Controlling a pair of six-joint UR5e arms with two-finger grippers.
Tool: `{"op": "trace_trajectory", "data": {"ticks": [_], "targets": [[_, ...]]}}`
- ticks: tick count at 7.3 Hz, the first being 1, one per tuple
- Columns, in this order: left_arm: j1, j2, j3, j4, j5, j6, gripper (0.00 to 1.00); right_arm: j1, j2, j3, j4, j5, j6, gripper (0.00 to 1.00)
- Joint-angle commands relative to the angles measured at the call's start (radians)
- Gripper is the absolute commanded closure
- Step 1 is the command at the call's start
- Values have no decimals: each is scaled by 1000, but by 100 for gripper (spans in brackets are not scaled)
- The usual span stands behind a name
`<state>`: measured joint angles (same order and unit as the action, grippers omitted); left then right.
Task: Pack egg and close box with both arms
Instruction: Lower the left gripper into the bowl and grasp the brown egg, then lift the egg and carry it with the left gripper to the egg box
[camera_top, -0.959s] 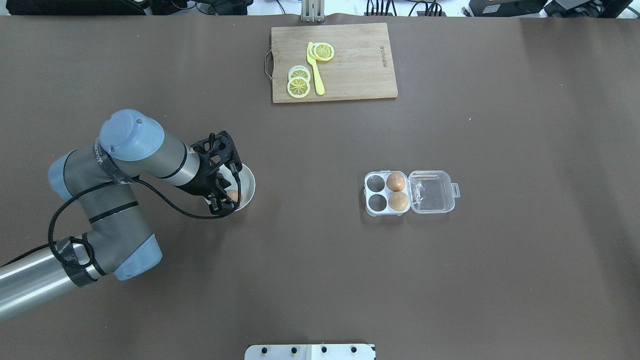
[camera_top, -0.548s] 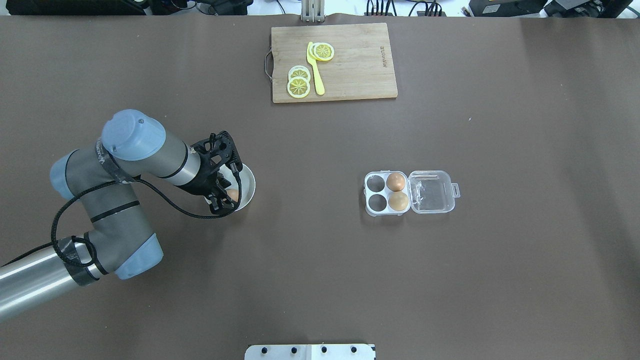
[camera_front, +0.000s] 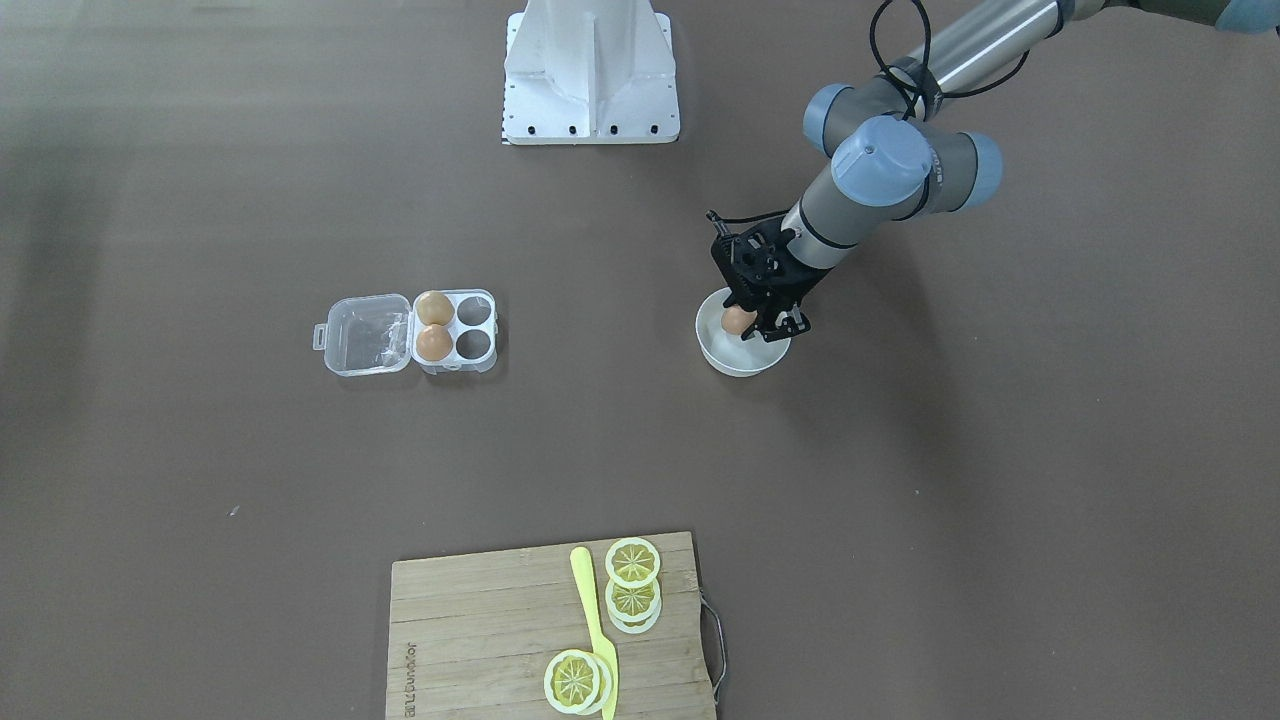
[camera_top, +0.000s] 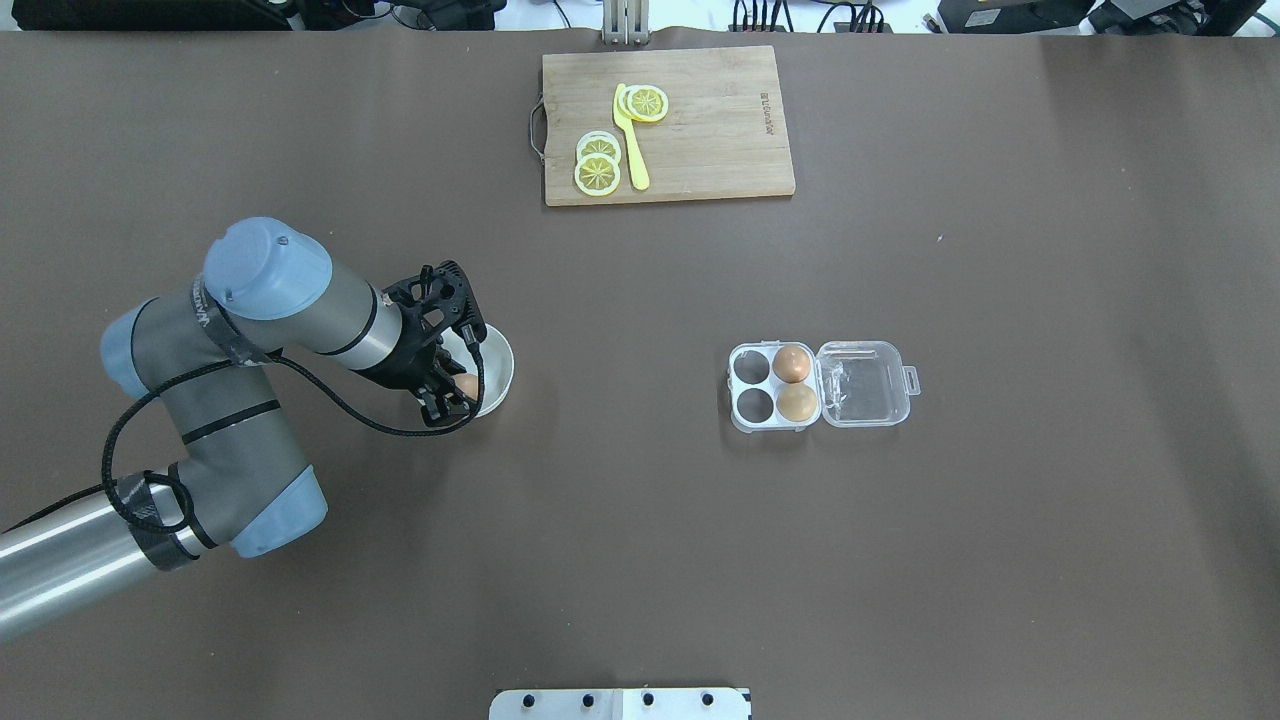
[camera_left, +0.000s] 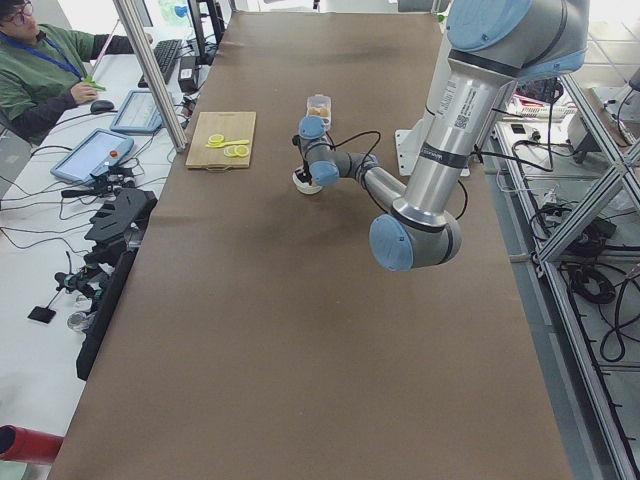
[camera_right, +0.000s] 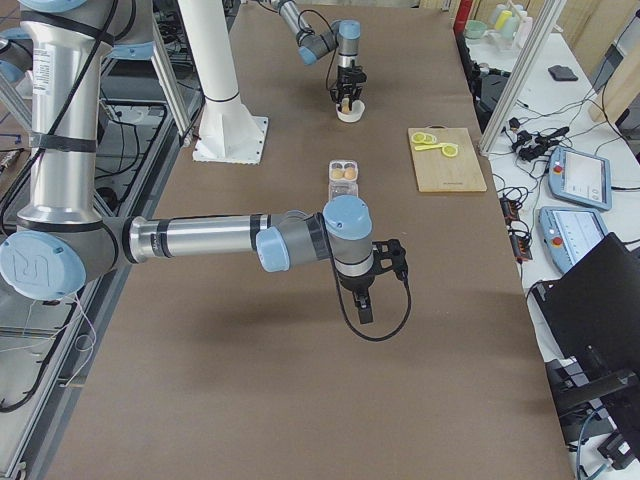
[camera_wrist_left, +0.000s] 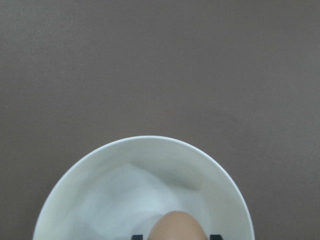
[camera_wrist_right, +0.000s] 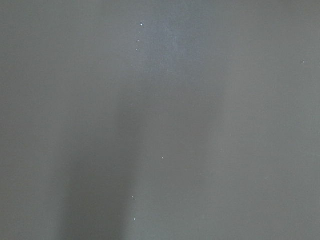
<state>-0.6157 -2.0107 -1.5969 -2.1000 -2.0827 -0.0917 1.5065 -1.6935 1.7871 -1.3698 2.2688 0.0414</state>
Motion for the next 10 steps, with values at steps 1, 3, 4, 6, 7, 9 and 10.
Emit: {"op": "trace_trajectory", "data": {"ticks": [1, 3, 4, 6, 7, 9, 10], "targets": [[-21, 0, -27, -8, -10, -2, 100, 0, 2, 0, 0, 0, 0, 0], [-22, -6, -20, -148, -51, -81, 100, -2, 2, -2, 0, -2, 2, 0], [-21, -17, -12, -231, -66, -135, 100, -2, 2, -3, 0, -2, 0, 0], [-16, -107, 119, -398, -69, -172, 100, 0, 0, -3, 0, 0, 2, 0], [-12, -158, 185, -488, -69, -206, 100, -2, 0, -3, 0, 2, 2, 0], [20, -207, 224, -609, -66, -252, 100, -2, -2, -5, -2, 2, 3, 0], [43, -218, 233, -644, -51, -250, 100, -2, -2, -12, -2, 2, 2, 0]]}}
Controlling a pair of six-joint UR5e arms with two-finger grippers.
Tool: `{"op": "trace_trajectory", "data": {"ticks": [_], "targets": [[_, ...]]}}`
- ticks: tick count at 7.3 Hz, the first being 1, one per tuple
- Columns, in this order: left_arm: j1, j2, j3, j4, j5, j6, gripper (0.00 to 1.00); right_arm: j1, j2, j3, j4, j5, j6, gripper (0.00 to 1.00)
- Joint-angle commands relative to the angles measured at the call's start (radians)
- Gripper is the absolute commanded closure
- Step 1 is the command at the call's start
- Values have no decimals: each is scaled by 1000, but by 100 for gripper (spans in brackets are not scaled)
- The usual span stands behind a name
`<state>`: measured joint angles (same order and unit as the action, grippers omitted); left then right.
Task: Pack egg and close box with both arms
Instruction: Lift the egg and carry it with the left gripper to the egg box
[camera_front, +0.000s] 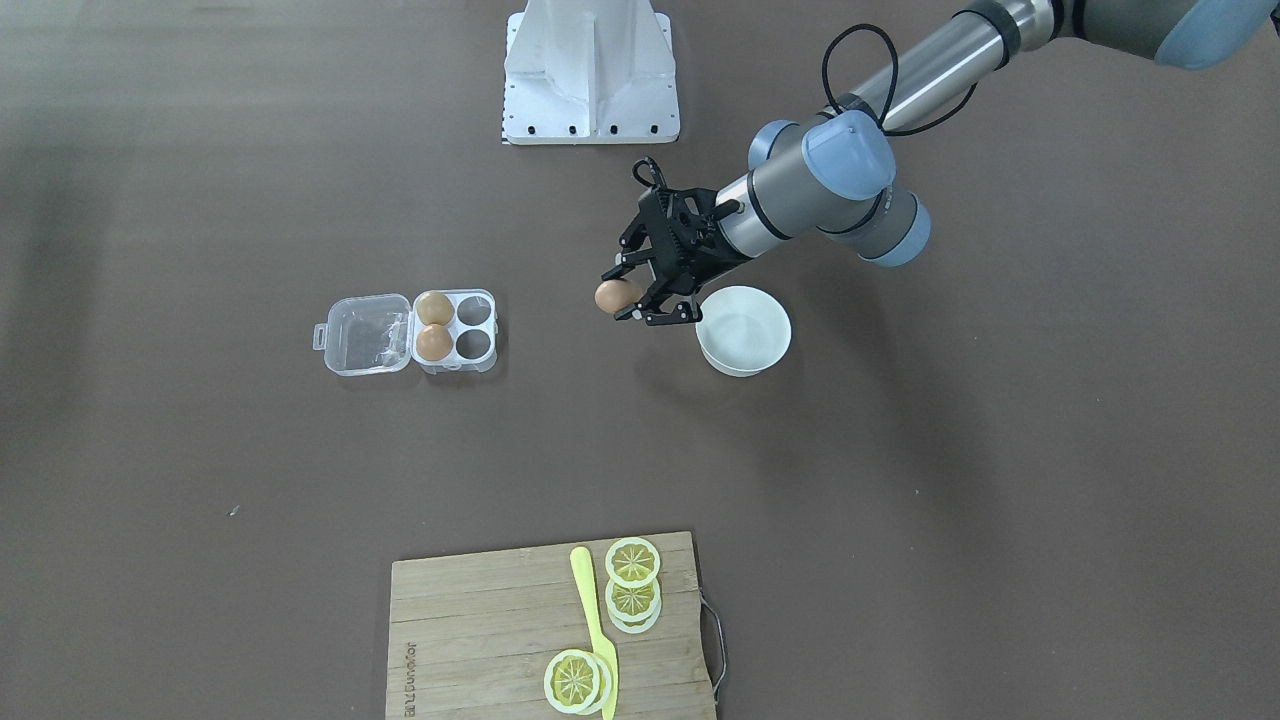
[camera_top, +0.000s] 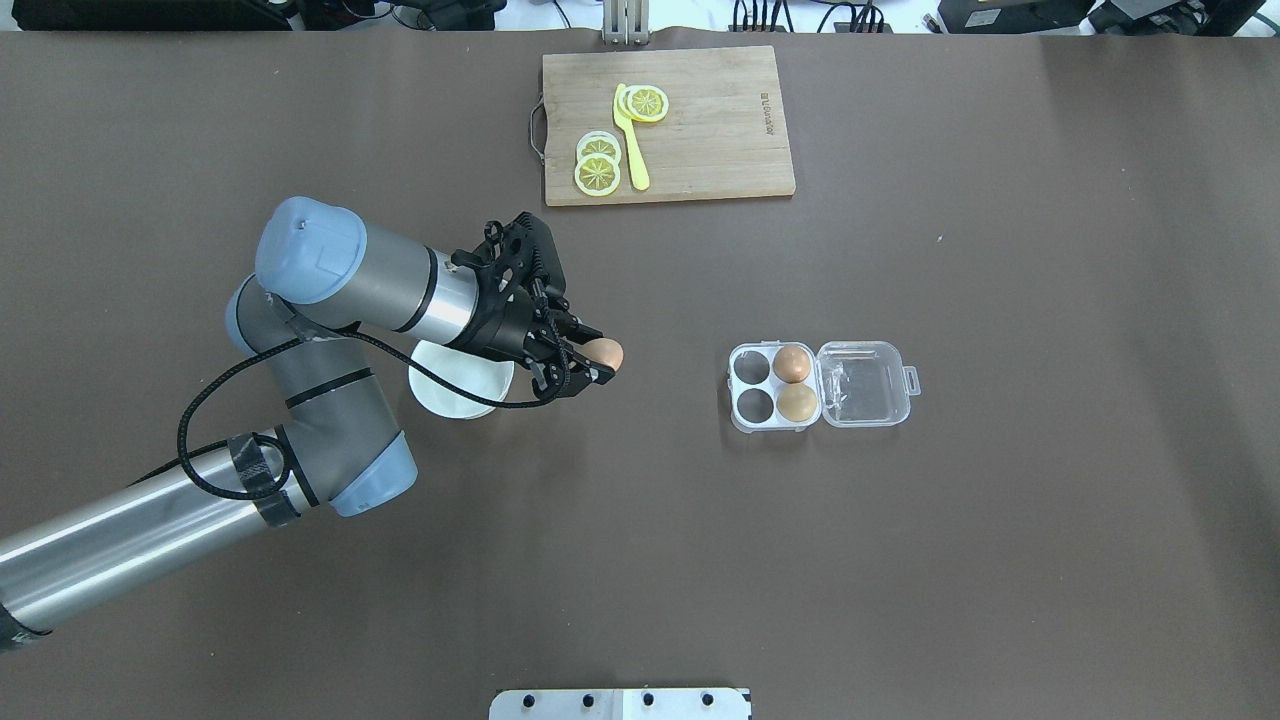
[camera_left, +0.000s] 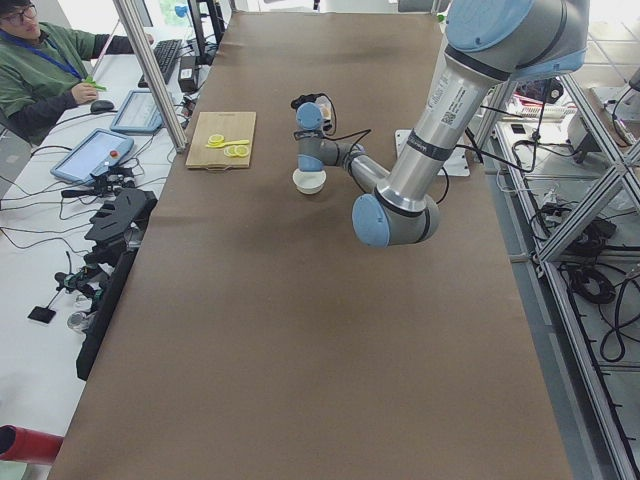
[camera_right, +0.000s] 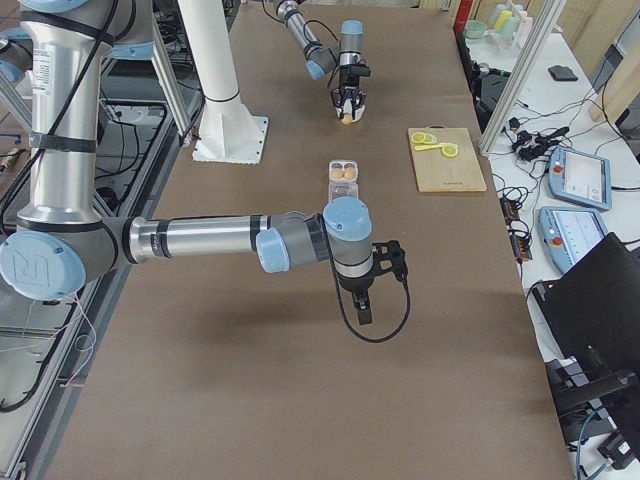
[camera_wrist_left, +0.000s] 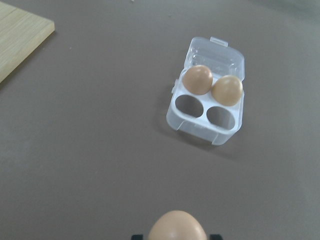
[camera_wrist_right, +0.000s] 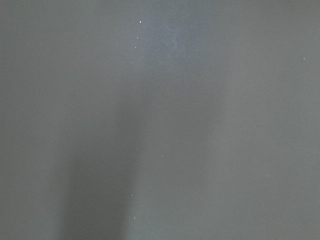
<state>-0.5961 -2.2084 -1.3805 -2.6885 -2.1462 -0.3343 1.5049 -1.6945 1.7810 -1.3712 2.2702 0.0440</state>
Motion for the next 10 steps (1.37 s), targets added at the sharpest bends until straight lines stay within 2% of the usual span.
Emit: {"op": "trace_trajectory", "data": {"ticks": [1, 2, 5, 6, 8, 10], "targets": [[77, -27, 58, -133, 99, -8, 100, 0, -1, -17, 0, 0, -1, 0], [126, -69, 122, -210, 167, -8, 100, 1, -1, -20, 0, 2, 0, 0], [171, -126, 156, -310, 267, 4, 100, 0, -1, -35, 0, 51, 0, 0], [194, -164, 211, -350, 335, 18, 100, 0, 2, -52, 0, 54, 0, 0], [222, -233, 285, -349, 411, 54, 100, 0, 10, -72, 0, 54, 2, 0], [219, -247, 294, -346, 440, 73, 100, 0, 22, -68, 1, 78, 77, 0]]}}
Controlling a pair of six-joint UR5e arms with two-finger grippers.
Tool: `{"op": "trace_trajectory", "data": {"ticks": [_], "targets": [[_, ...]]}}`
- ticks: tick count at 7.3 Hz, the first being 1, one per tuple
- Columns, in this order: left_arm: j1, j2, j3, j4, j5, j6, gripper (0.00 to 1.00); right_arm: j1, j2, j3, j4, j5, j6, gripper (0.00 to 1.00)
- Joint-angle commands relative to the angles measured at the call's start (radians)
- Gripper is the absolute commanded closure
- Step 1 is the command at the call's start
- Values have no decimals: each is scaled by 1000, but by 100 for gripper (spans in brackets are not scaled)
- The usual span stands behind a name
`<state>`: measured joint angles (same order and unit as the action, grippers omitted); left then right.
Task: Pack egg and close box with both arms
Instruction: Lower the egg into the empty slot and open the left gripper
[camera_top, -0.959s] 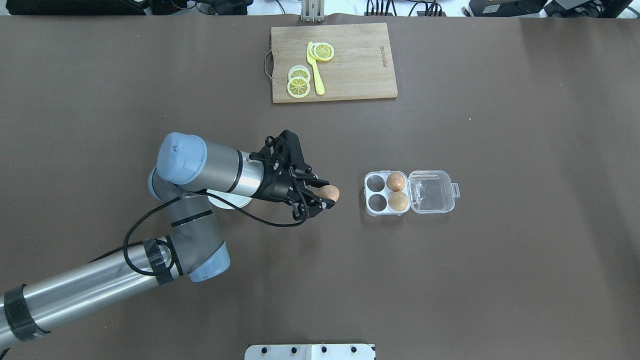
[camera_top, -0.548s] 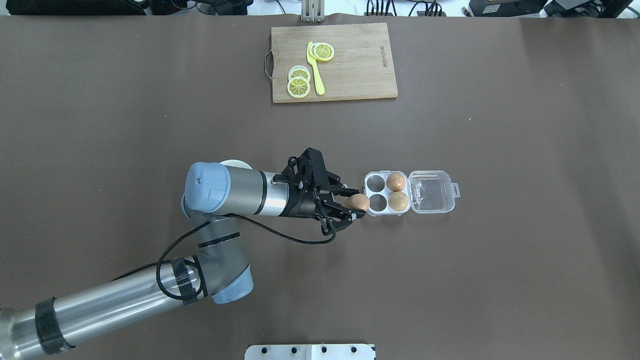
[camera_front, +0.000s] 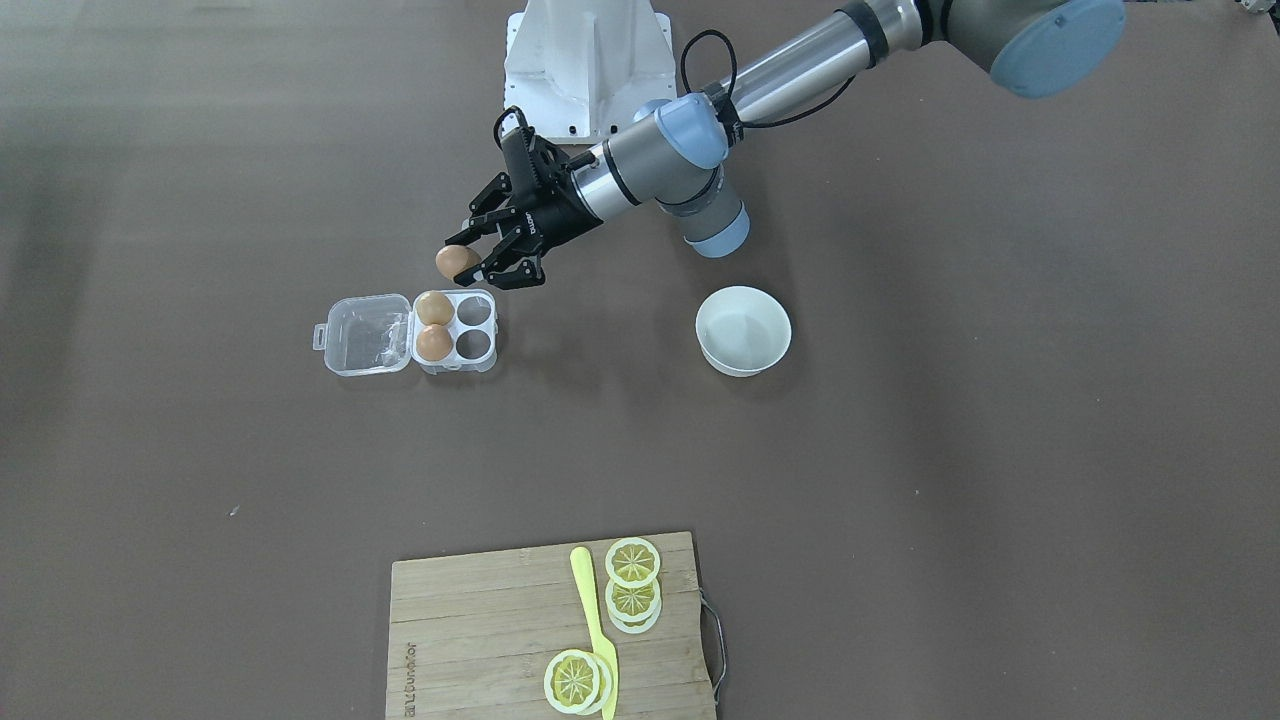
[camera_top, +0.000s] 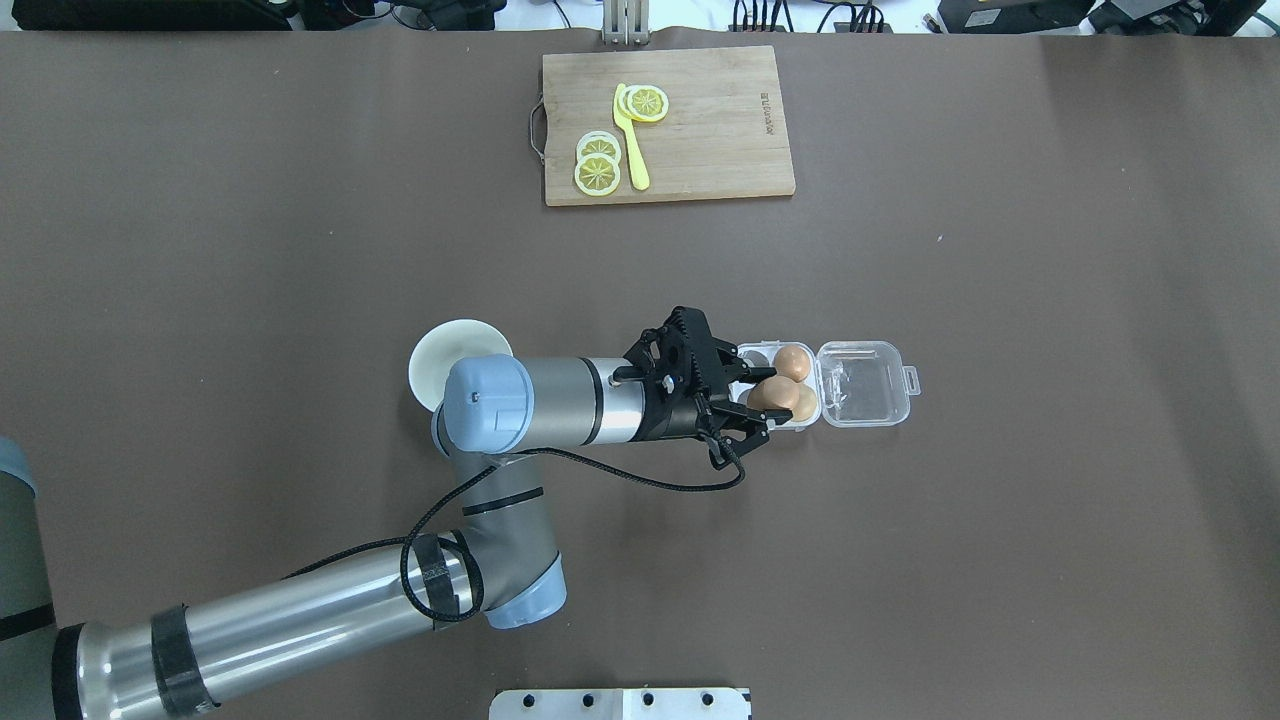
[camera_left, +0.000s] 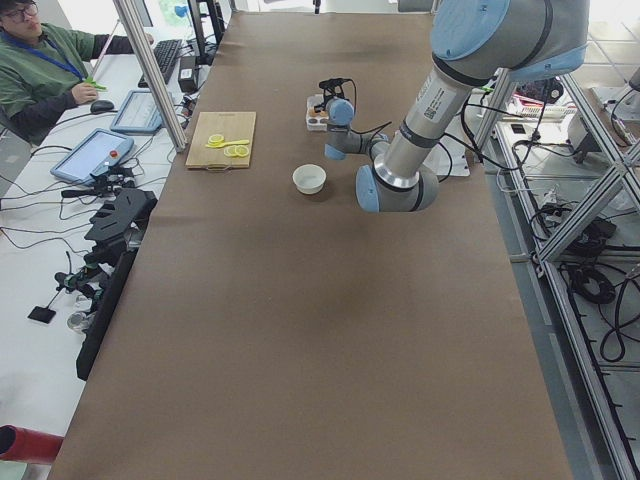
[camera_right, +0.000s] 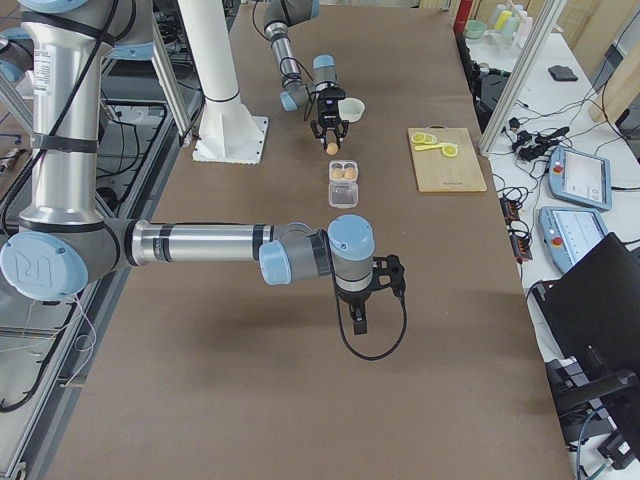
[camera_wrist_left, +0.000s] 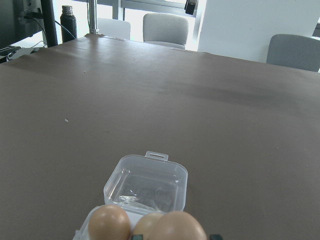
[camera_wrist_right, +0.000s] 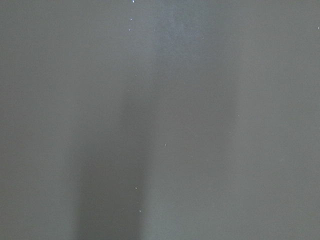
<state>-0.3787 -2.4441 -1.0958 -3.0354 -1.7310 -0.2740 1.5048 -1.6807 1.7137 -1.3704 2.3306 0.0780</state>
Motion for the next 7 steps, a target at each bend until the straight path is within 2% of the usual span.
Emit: {"op": "trace_trajectory", "data": {"ticks": [1, 7], "targets": [[-2, -10, 28, 3, 30, 15, 100, 0, 16, -3, 1, 19, 45, 0], [4, -15, 70, 7, 53, 15, 100, -5, 16, -3, 1, 19, 45, 0]]}}
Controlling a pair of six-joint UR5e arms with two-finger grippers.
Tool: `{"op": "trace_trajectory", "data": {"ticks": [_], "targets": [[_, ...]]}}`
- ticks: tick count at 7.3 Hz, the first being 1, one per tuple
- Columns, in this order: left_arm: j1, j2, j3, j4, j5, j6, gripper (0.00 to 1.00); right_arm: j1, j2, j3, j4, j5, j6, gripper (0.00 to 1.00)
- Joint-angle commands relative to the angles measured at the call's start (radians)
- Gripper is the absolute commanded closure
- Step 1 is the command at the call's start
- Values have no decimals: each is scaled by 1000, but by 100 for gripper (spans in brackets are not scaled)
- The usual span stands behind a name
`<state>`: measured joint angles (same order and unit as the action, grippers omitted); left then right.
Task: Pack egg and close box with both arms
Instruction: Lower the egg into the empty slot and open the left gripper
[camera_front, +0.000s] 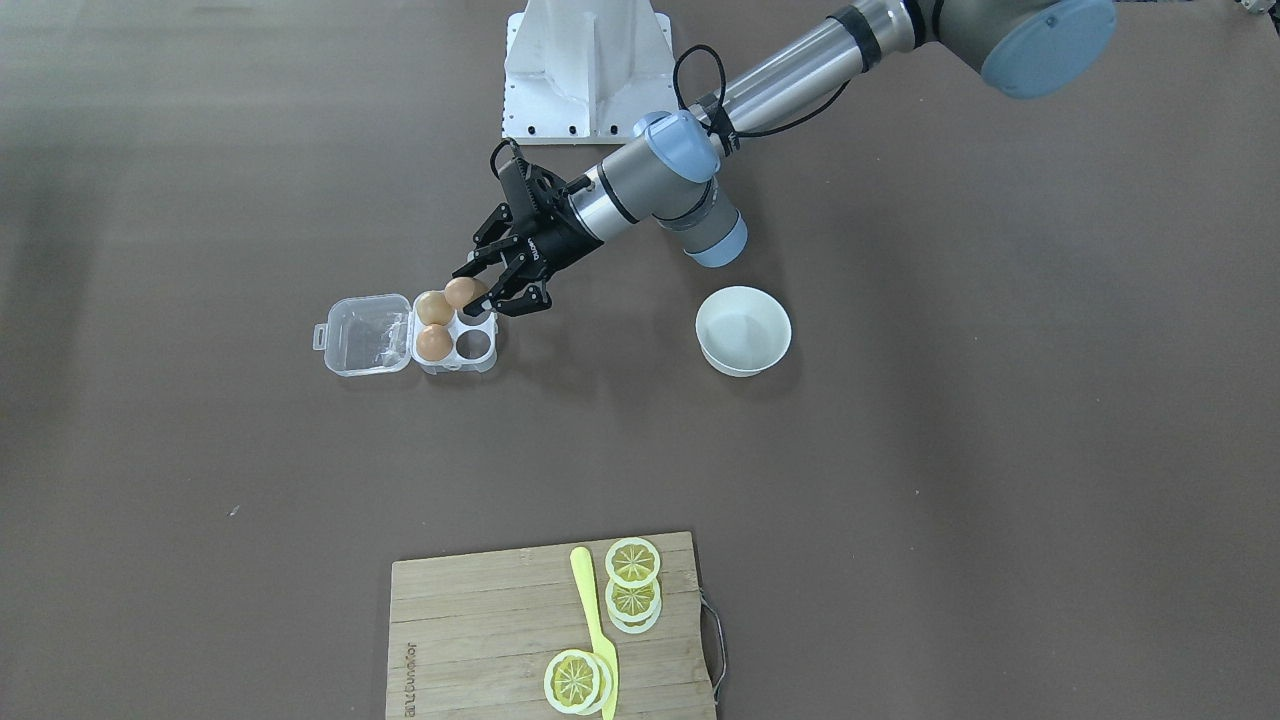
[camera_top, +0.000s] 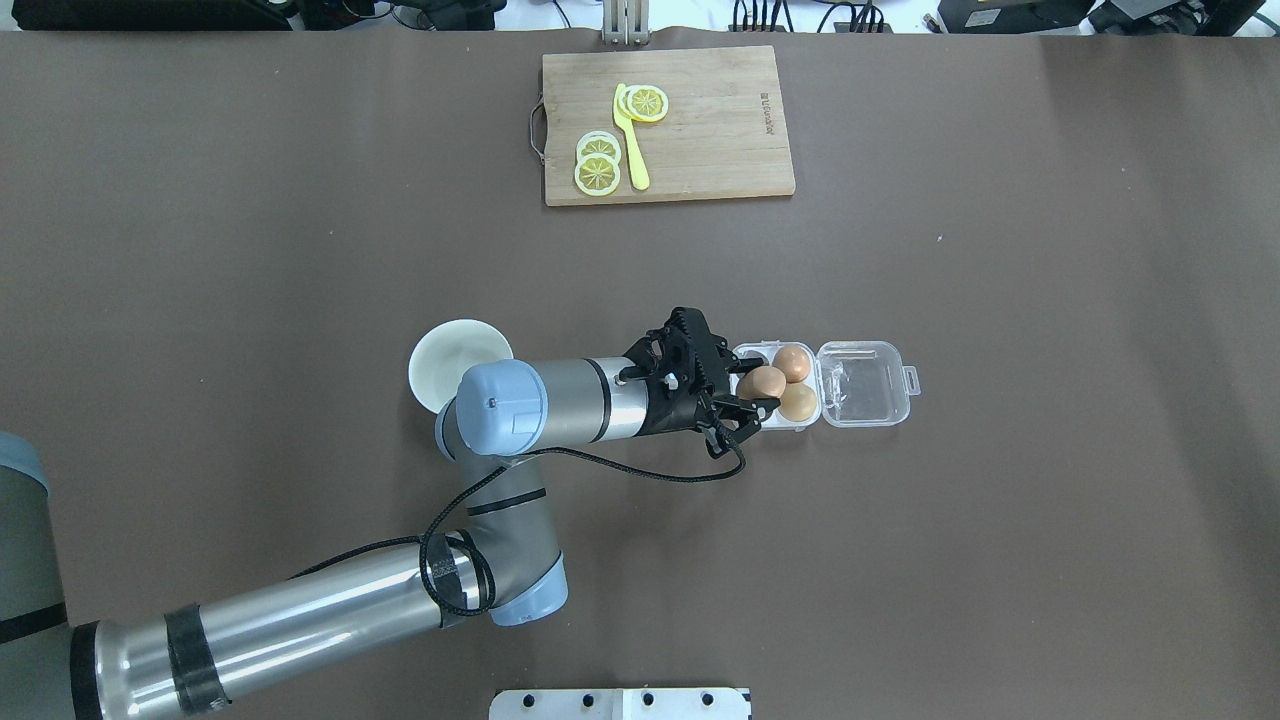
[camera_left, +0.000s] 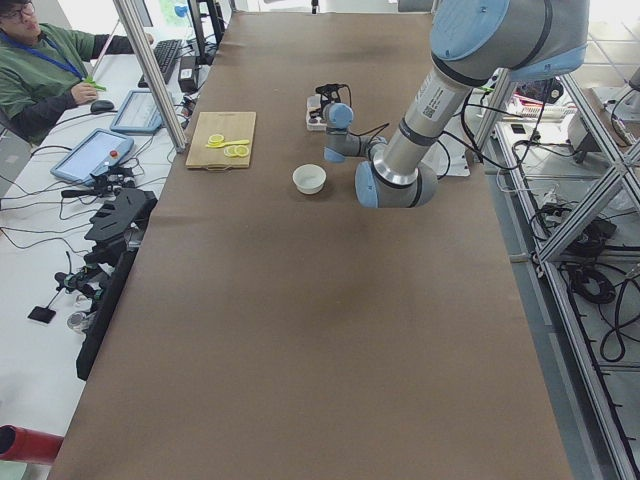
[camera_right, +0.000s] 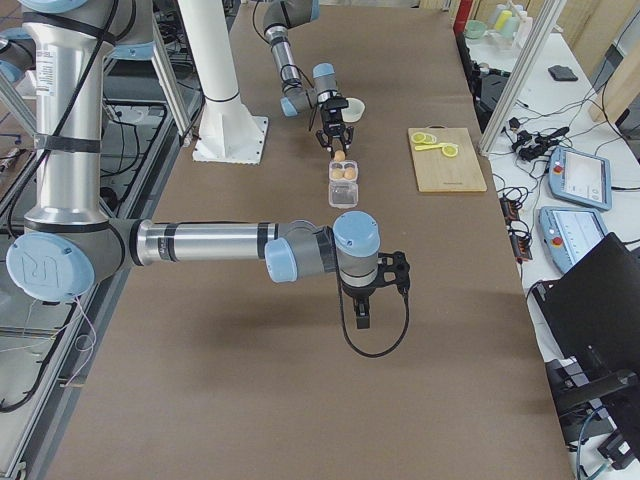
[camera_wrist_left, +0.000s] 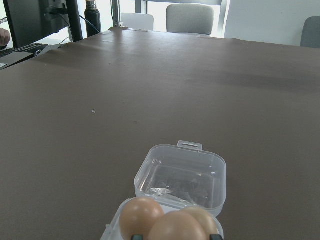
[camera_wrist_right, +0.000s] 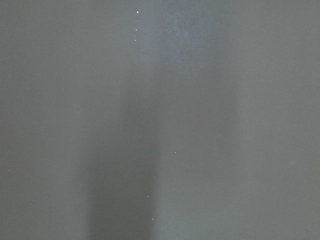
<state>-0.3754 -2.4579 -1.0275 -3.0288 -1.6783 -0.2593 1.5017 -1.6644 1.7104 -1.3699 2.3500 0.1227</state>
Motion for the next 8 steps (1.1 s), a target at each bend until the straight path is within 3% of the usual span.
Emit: {"op": "trace_trajectory", "data": {"ticks": [1, 8], "targets": [[1, -7, 1, 10, 6, 0, 100, -1, 0, 0, 0, 0, 0, 0], [9, -15, 15, 34, 29, 0, 100, -9, 3, 0, 0, 0, 0, 0]]}}
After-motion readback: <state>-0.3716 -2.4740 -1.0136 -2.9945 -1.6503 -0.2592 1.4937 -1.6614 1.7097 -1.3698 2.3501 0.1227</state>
